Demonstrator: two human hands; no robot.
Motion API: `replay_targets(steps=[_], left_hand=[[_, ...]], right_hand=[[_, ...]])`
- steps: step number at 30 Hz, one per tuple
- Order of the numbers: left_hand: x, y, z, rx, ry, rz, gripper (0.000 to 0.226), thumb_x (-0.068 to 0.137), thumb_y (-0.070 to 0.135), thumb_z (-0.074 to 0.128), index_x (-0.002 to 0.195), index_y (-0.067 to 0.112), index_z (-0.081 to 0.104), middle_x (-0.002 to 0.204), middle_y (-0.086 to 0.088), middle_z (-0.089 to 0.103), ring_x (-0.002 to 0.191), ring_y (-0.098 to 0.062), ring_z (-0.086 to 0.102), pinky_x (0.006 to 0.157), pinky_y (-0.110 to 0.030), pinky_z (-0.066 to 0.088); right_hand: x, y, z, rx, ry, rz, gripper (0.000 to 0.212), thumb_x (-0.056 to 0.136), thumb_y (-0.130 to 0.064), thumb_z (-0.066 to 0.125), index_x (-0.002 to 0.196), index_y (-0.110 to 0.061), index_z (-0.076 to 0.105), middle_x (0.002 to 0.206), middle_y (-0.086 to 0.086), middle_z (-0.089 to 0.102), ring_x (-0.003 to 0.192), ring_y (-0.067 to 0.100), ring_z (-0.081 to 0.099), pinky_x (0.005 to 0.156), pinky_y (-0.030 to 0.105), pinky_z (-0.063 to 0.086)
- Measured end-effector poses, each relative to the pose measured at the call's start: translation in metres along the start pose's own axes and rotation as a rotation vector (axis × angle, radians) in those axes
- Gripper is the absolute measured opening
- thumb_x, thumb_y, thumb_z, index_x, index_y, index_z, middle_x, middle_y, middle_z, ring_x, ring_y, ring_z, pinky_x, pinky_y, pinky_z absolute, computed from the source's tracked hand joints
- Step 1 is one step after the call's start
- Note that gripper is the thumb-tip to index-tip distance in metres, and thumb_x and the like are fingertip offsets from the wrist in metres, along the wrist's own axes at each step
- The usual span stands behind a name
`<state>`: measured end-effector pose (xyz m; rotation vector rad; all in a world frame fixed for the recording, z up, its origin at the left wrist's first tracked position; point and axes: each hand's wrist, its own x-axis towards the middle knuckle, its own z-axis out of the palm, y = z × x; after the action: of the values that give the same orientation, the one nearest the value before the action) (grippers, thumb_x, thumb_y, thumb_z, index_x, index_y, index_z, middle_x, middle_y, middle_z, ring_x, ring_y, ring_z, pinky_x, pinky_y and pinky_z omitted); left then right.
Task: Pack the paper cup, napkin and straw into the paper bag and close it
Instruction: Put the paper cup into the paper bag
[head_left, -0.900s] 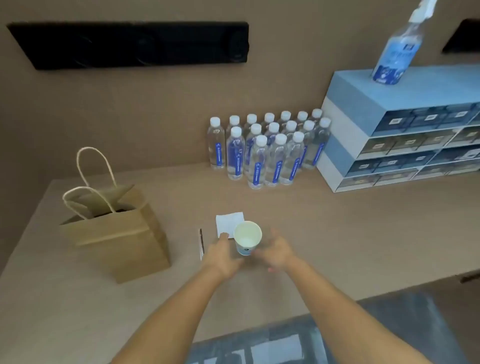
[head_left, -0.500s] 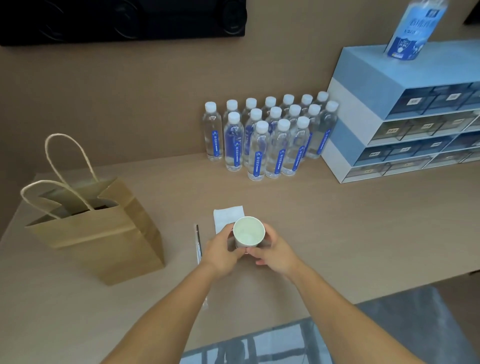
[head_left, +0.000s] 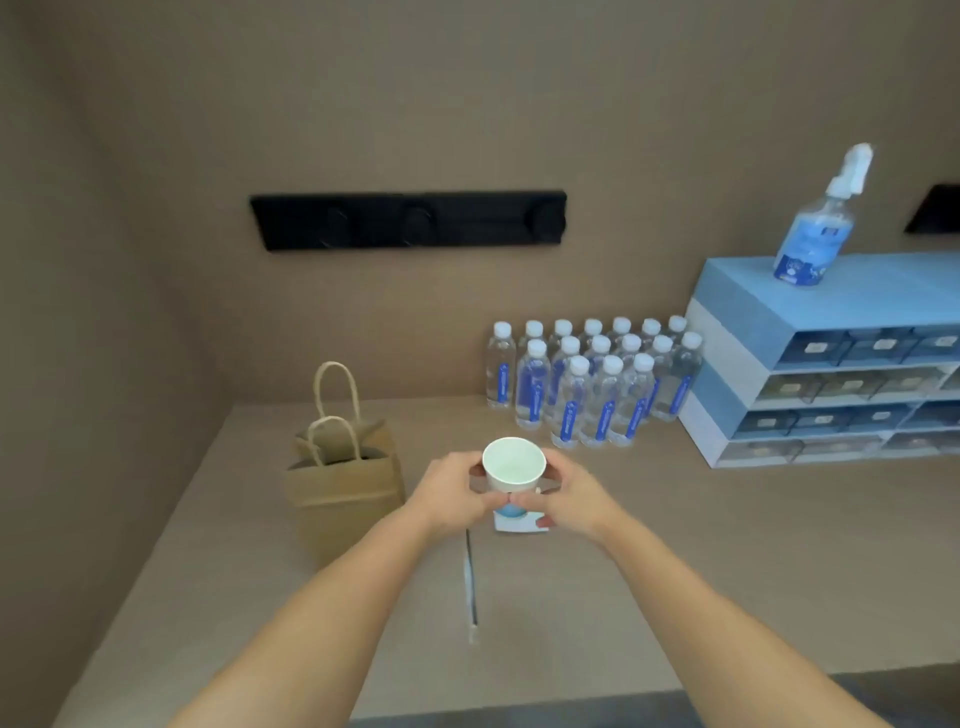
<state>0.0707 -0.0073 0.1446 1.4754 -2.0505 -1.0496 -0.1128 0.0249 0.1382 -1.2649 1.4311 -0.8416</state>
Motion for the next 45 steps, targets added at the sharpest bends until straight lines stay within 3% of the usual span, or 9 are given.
replay_targets(steps=[4, 9, 16, 24, 35, 39, 45], left_hand=[[-0.026, 0.028, -0.066, 0.068, 0.119, 0.038, 0.046, 0.075, 0.036, 0.078, 0.119, 0.023, 0.068, 0.115, 0.005, 0.073, 0.108, -0.012, 0.064, 0.093, -0.029, 0.049], [-0.050, 0.047, -0.138, 0.082, 0.231, 0.059, 0.046, 0.072, 0.047, 0.077, 0.112, 0.026, 0.068, 0.105, 0.006, 0.074, 0.094, -0.017, 0.068, 0.084, -0.040, 0.058], [-0.061, 0.043, -0.203, 0.083, 0.279, 0.074, 0.052, 0.080, 0.039, 0.076, 0.127, 0.021, 0.061, 0.119, 0.002, 0.068, 0.089, -0.019, 0.066, 0.087, -0.040, 0.058], [-0.043, -0.005, -0.204, 0.076, 0.336, 0.008, 0.054, 0.082, 0.034, 0.076, 0.130, 0.019, 0.058, 0.123, 0.001, 0.066, 0.105, -0.014, 0.058, 0.086, -0.031, 0.050], [-0.030, -0.038, -0.184, -0.030, 0.329, -0.206, 0.047, 0.072, 0.031, 0.080, 0.116, 0.023, 0.065, 0.111, 0.006, 0.072, 0.103, -0.014, 0.065, 0.086, -0.031, 0.051], [-0.028, -0.047, -0.184, -0.138, 0.248, -0.302, 0.048, 0.063, 0.033, 0.082, 0.106, 0.023, 0.062, 0.107, -0.001, 0.071, 0.095, -0.022, 0.070, 0.084, -0.046, 0.060], [-0.028, -0.052, -0.185, -0.231, 0.102, -0.371, 0.048, 0.076, 0.020, 0.076, 0.116, 0.017, 0.050, 0.096, -0.005, 0.067, 0.076, -0.018, 0.065, 0.076, -0.036, 0.059]], right_hand=[[-0.007, -0.069, 0.014, -0.051, -0.021, -0.102, 0.059, 0.074, -0.020, 0.081, 0.127, -0.029, 0.056, 0.124, -0.007, 0.062, 0.113, 0.016, 0.061, 0.074, 0.034, 0.062], [-0.009, -0.142, 0.039, -0.076, -0.041, -0.211, 0.064, 0.073, -0.023, 0.082, 0.131, -0.027, 0.054, 0.124, -0.003, 0.064, 0.108, 0.018, 0.064, 0.073, 0.033, 0.062], [0.012, -0.202, 0.079, -0.127, -0.053, -0.232, 0.070, 0.075, -0.024, 0.082, 0.136, -0.028, 0.048, 0.132, -0.002, 0.055, 0.114, 0.021, 0.060, 0.080, 0.038, 0.062], [0.059, -0.183, 0.114, -0.099, -0.100, -0.198, 0.067, 0.073, -0.018, 0.083, 0.131, -0.027, 0.051, 0.127, 0.001, 0.058, 0.115, 0.024, 0.060, 0.085, 0.043, 0.061], [0.096, -0.154, 0.125, -0.021, -0.280, -0.050, 0.060, 0.071, -0.009, 0.081, 0.124, -0.020, 0.055, 0.120, 0.005, 0.063, 0.108, 0.025, 0.066, 0.087, 0.040, 0.060], [0.095, -0.150, 0.132, -0.046, -0.332, 0.004, 0.054, 0.076, -0.004, 0.075, 0.124, -0.015, 0.051, 0.122, 0.009, 0.063, 0.109, 0.025, 0.066, 0.089, 0.040, 0.059], [0.093, -0.146, 0.138, -0.096, -0.360, 0.064, 0.053, 0.081, -0.003, 0.069, 0.126, -0.014, 0.044, 0.124, 0.007, 0.058, 0.114, 0.025, 0.062, 0.097, 0.044, 0.054]])
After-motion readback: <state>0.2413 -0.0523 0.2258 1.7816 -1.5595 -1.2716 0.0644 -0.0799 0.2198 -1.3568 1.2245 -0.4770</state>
